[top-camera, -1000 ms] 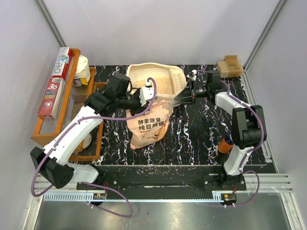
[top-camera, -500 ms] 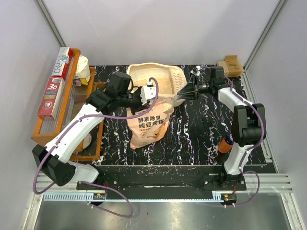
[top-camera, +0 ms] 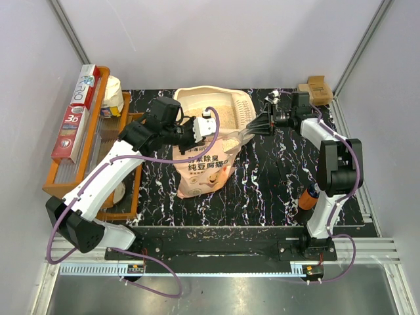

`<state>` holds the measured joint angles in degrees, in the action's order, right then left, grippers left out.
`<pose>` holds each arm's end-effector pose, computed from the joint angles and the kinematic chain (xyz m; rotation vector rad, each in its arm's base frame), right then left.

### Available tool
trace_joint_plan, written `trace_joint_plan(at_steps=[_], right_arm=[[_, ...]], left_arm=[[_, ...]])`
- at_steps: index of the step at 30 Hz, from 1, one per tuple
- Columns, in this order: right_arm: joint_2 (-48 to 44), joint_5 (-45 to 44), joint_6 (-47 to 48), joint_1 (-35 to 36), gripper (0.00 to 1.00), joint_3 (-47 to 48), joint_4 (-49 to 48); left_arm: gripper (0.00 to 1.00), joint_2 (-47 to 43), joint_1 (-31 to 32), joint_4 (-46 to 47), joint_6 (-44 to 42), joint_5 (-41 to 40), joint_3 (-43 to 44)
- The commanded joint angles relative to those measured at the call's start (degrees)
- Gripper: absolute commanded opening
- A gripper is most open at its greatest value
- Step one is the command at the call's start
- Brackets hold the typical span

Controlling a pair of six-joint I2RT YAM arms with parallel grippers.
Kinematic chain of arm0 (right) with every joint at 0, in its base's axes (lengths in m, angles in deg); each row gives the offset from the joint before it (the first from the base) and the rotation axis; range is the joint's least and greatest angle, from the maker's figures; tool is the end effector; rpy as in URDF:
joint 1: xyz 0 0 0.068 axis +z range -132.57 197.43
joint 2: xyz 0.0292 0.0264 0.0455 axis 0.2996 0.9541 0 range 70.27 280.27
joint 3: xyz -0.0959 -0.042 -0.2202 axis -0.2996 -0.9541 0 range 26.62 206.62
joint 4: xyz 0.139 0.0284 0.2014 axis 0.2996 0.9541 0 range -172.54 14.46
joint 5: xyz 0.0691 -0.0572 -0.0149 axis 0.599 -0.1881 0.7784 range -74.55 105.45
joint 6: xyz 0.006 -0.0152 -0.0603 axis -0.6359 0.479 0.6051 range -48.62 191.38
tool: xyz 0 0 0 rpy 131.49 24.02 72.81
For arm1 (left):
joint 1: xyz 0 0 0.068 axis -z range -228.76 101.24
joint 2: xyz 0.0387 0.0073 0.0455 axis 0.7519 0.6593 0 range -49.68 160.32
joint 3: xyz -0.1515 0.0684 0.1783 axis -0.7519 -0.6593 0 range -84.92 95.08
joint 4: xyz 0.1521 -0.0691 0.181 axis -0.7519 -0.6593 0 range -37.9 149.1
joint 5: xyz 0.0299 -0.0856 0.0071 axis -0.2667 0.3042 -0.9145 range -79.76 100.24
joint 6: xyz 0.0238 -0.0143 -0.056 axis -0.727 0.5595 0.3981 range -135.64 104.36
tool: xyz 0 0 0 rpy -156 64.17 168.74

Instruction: Fill the litter box with clean litter

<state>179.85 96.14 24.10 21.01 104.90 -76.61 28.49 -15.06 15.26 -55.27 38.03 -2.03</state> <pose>0.3864 0.0712 0.2170 -0.0391 2.2466 2.0294 0.2250 -0.1767 0.3477 1.5141 1.6024 -0.4870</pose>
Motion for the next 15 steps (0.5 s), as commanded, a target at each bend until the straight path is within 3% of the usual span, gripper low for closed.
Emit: trace_joint_plan(at_steps=[1, 15], right_arm=[[-1.03, 2.20, 0.97, -0.93, 0.00, 0.03, -0.13], [-1.48, 3.60, -0.70, -3.22, 0.00, 2.84, -0.13]], left_arm=[[0.00, -1.44, 0.23, 7.10, -2.20, -0.02, 3.86], [0.00, -1.62, 0.32, 7.18, -0.97, -0.02, 3.50]])
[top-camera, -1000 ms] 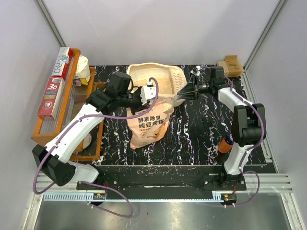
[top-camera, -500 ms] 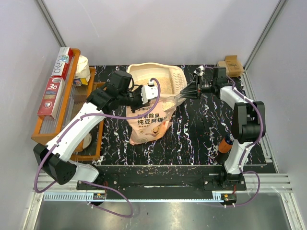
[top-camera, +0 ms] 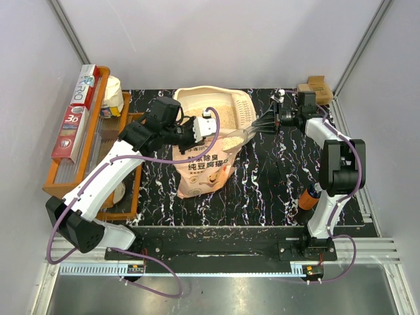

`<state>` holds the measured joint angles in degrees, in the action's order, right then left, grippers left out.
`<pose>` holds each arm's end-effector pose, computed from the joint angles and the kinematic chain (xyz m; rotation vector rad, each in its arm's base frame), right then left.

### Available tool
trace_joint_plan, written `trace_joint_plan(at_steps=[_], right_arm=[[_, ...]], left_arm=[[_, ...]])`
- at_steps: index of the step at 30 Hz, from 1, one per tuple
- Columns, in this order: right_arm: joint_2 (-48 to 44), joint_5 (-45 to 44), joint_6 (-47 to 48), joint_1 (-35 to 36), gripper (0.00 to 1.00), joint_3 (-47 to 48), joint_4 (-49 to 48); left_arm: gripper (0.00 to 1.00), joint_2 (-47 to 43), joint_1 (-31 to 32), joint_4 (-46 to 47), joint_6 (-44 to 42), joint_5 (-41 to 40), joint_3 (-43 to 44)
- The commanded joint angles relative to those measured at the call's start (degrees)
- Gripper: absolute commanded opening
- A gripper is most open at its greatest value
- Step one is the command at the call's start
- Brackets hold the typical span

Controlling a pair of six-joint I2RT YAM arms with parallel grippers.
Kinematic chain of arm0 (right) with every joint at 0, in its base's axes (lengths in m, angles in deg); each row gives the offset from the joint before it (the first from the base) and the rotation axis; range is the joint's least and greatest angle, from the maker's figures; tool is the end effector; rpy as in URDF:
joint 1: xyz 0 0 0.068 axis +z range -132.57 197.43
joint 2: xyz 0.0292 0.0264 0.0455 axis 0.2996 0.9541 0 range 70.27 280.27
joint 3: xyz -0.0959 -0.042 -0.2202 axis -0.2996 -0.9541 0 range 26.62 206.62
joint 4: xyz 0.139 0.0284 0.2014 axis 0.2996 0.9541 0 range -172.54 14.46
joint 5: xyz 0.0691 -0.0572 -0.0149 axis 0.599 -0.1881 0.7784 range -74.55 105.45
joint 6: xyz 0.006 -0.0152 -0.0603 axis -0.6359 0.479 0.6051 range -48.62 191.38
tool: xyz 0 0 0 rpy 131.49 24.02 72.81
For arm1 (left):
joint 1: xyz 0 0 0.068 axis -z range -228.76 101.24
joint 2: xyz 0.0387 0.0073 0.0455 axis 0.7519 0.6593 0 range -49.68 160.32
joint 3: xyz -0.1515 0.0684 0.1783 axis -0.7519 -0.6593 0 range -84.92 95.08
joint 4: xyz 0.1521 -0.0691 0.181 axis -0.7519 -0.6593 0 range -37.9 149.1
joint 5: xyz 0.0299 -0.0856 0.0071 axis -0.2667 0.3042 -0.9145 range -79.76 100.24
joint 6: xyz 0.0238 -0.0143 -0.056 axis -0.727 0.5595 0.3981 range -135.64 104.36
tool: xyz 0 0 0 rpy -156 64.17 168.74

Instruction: Fill the litter box with clean litter

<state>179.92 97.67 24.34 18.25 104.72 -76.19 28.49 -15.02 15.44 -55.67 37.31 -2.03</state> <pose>0.3878 0.0527 0.2159 0.0005 2.2238 2.0370 0.2255 -0.1767 0.3478 1.5151 1.5997 -0.4687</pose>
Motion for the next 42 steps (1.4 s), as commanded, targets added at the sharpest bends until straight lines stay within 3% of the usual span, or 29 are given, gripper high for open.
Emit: trace_joint_plan(at_steps=[1, 21, 33, 42], right_arm=[[-1.54, 2.16, -1.03, -0.56, 0.00, 3.28, -0.46], [3.03, 1.55, -4.46, -2.58, 0.00, 13.56, -0.90], [9.62, -10.13, -6.75, -2.49, 0.00, 26.39, -3.19], [16.21, -31.39, 5.20, 0.31, 0.00, 40.71, 14.56]], left_arm=[[0.00, -1.79, 0.28, 7.01, -0.49, 0.62, 3.24], [0.00, -2.85, 0.28, 7.36, -0.75, -0.79, 1.84], [0.00, -3.29, 0.28, 6.22, -0.22, -0.79, 2.27], [0.00, -4.43, 0.28, 5.16, 0.21, -1.23, 1.40]])
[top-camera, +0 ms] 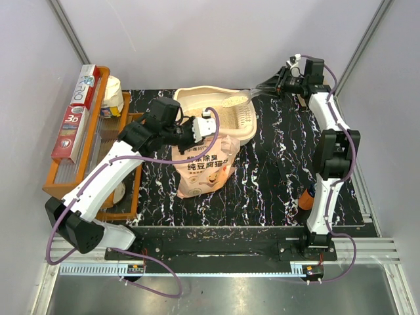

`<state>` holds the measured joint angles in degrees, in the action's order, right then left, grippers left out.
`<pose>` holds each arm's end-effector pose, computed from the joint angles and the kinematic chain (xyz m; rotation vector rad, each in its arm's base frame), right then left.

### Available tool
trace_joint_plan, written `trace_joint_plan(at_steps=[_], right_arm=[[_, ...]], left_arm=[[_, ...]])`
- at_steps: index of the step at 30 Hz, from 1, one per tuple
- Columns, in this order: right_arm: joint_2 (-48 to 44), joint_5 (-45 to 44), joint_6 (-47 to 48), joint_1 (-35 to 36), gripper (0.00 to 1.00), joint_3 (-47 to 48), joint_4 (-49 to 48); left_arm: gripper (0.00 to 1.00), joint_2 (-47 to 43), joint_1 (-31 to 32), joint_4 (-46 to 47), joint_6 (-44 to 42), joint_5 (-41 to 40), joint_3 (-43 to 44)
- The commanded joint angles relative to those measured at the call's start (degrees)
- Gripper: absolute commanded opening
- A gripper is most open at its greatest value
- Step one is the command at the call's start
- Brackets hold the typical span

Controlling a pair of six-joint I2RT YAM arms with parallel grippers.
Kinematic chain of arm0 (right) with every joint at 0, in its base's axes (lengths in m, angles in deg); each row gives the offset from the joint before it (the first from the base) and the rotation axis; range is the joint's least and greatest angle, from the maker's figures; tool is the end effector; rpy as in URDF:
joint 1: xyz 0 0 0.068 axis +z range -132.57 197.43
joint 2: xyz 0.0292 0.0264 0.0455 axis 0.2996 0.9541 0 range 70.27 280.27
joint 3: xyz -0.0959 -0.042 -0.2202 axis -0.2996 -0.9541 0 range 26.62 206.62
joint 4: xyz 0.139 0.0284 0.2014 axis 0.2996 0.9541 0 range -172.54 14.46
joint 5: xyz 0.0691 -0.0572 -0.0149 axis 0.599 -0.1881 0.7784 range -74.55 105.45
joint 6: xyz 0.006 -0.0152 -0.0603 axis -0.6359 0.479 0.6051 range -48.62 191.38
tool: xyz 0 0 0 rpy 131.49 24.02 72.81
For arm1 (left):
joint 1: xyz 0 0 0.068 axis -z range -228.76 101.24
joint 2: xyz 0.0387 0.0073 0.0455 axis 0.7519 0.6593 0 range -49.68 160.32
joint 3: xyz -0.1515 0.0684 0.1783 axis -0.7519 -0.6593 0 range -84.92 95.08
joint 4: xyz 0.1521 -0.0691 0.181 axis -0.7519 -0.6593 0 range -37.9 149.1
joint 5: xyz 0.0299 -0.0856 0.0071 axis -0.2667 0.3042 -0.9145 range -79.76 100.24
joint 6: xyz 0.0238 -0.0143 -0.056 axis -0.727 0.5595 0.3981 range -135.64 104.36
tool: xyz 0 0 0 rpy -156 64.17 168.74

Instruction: Fill the litter box with clean litter

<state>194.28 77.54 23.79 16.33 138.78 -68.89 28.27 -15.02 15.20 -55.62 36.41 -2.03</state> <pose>0.4747 0.0329 0.2778 0.1309 2.1085 1.5839 0.2251 -0.1756 0.3483 1.5102 1.6087 -0.4520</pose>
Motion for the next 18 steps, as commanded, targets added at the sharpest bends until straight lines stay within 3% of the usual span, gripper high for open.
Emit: trace_joint_plan(at_steps=[1, 7, 12, 18], right_arm=[[2.20, -12.94, 6.11, 2.59, 0.00, 7.37, 8.40], [8.44, -27.00, 13.13, 6.02, 0.00, 21.77, 19.11], [12.14, -37.71, 16.39, 9.27, 0.00, 30.48, 20.89], [12.93, -39.93, 19.03, 14.19, 0.00, 32.25, 20.89]], left_arm=[[0.00, -4.39, 0.28, 5.23, 0.35, -0.42, 1.22], [0.00, -5.27, 0.28, 4.17, 0.44, -0.95, 0.43], [0.00, -5.97, 0.28, 4.09, 0.08, -0.95, -0.45], [0.00, -6.85, 0.28, 5.23, 0.09, -0.25, -1.68]])
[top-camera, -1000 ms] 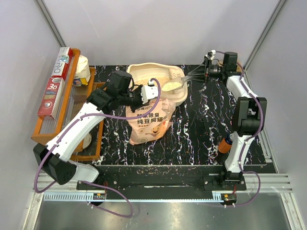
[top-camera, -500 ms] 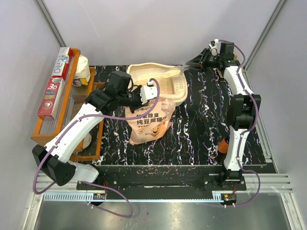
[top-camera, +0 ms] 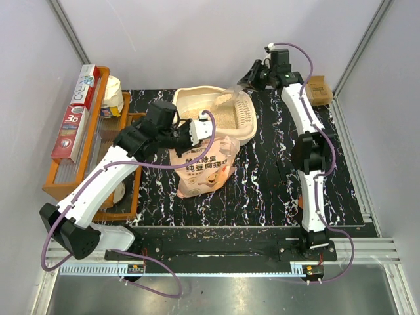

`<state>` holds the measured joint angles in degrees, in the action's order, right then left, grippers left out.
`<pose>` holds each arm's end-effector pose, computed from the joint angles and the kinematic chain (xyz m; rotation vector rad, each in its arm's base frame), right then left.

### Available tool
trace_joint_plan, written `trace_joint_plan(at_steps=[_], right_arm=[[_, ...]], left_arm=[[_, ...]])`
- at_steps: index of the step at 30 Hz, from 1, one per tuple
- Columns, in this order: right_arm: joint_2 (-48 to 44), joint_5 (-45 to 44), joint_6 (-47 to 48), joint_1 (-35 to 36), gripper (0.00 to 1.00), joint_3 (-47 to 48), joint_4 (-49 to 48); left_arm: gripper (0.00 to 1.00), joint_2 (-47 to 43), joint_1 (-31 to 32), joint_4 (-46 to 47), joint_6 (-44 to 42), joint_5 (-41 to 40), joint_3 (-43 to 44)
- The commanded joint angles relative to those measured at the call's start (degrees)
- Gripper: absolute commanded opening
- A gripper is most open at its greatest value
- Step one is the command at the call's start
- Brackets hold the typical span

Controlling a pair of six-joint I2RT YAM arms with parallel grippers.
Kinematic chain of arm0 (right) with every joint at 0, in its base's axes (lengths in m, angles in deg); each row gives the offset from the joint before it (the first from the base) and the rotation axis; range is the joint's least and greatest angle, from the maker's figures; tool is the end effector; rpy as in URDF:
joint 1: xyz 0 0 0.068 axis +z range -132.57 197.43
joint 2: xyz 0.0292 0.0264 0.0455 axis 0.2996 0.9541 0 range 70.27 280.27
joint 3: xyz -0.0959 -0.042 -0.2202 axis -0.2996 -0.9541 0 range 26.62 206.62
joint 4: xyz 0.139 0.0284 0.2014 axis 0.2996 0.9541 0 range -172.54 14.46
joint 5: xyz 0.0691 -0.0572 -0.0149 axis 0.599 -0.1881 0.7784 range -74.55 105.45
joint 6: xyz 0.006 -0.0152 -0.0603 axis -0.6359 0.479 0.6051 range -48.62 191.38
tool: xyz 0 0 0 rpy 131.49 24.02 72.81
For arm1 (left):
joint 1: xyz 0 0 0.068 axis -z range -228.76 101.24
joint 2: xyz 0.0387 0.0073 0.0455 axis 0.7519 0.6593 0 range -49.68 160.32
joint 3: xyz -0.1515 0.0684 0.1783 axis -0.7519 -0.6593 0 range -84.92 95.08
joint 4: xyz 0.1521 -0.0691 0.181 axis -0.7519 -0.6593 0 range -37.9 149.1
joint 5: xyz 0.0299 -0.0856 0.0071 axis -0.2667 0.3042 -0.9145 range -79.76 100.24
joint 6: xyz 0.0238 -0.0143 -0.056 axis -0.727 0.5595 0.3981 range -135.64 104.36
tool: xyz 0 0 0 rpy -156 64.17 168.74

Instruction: Fill the litter box with clean litter

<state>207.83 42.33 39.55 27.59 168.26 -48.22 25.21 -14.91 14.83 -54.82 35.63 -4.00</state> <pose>0.5053 0.1124 0.2890 0.1145 2.1705 0.9236 0.2147 -0.1686 0.3505 1.4923 1.6143 -0.4424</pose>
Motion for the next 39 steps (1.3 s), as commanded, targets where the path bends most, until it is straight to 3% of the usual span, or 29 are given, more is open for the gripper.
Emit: trace_joint_plan(at_steps=[1, 12, 19, 22, 25, 26, 29, 32, 36, 39], right_arm=[[-0.80, -4.90, 3.71, 3.38, 0.00, 2.50, 0.13], [-5.62, 0.36, 11.08, 8.22, 0.00, -3.47, -0.05], [-16.76, 1.17, 29.69, 8.57, 0.00, -8.65, 3.82], [-22.39, 0.02, 31.57, 7.17, 0.00, -11.47, 4.69], [-26.88, 8.59, 31.57, 2.18, 0.00, -13.31, 8.38], [-27.77, 17.07, 31.48, 0.76, 0.00, -13.85, 9.26], [-29.80, 28.36, 33.57, -3.20, 0.00, -13.59, 15.75], [-30.42, 35.77, 47.88, -3.56, 0.00, -10.69, 29.79], [-28.93, 38.17, 66.24, -3.47, 0.00, -6.49, 49.11], [-28.22, 37.29, 69.97, -3.04, 0.00, -6.37, 52.68]], left_arm=[[0.00, -3.96, 0.17, 5.95, -0.72, 0.54, 0.02], [0.00, -6.25, 0.17, 8.15, 0.07, 1.86, -3.32], [0.00, -6.34, 0.17, 8.67, 0.33, 2.65, -3.93], [0.00, -6.51, 0.17, 9.38, 1.21, 2.56, -4.55], [0.00, -7.04, 0.17, 10.25, 2.00, 2.12, -5.33], [0.00, -7.22, 0.17, 10.69, 2.78, 1.69, -5.60], [0.00, -7.83, 0.08, 12.28, 4.37, 0.81, -6.74], [0.00, -8.27, 0.08, 12.98, 5.16, 0.89, -7.71], [0.00, -8.45, -0.01, 12.98, 5.69, 1.16, -8.24], [0.00, -8.27, 0.08, 12.98, 5.87, 1.33, -8.06]])
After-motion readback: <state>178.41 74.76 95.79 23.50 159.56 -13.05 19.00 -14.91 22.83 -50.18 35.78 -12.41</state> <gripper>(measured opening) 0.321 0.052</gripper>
